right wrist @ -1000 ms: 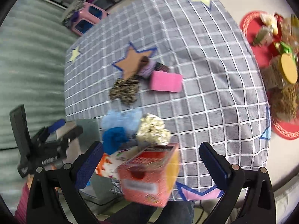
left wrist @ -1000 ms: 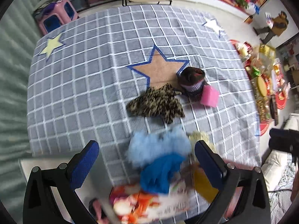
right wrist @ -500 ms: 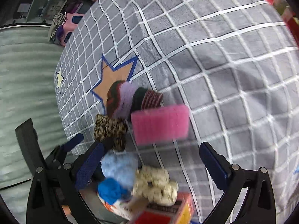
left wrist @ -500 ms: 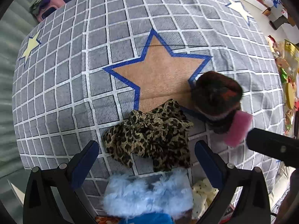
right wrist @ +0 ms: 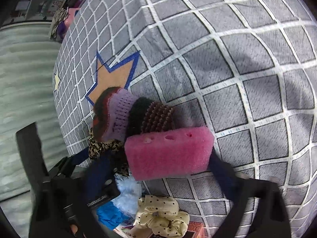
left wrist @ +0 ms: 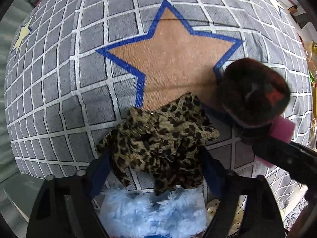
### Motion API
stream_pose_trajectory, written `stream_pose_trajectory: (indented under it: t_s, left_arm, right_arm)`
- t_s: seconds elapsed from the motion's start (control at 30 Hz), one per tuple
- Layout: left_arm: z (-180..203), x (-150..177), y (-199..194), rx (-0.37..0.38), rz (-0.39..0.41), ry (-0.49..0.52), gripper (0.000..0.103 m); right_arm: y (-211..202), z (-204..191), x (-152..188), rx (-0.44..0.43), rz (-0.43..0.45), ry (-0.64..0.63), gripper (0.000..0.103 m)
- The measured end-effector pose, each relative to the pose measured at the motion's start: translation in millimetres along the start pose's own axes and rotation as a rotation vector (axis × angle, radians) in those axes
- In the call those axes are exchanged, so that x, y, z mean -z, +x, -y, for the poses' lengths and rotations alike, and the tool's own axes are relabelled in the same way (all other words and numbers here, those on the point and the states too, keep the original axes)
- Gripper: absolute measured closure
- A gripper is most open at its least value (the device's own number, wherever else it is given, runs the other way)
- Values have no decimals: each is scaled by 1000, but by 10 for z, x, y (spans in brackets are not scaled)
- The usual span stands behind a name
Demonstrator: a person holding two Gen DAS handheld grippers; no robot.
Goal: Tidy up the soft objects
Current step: 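Grasp the leopard-print cloth with the left gripper while the right grasps the pink foam sponge, then lift the leopard cloth and pink sponge and carry both over the white box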
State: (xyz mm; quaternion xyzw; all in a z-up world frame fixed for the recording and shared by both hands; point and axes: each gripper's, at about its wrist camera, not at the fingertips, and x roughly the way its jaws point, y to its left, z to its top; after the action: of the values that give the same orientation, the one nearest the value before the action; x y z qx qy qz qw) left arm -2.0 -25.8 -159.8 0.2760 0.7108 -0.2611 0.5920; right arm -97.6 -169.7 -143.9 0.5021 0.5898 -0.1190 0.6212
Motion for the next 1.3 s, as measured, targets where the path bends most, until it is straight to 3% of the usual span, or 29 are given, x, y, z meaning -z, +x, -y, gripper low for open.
stream_pose_trajectory:
  t_s: [0.1, 0.23, 0.33, 0.53, 0.87, 1.3]
  left_arm:
    - [32, 16, -4, 23, 10, 2, 32]
    - [100, -8, -136, 22, 40, 36, 61]
    - [62, 14, -248, 24, 75, 41, 72]
    - [-26, 89, -566, 9, 156, 50, 73]
    - [71, 311, -1233, 8, 265, 145, 73]
    - [867, 789, -1694, 78, 375, 376, 73]
  right_arm:
    - [-50, -33, 20, 7, 6, -33, 31]
    - [-146, -113, 54, 13, 32, -65, 31]
    - [-260, -98, 93, 4, 43, -58, 31]
    - [-559, 24, 239, 15, 82, -58, 31]
    - [-885, 92, 471, 37, 116, -34, 31]
    - [-1261, 282, 974, 86, 185, 24, 31]
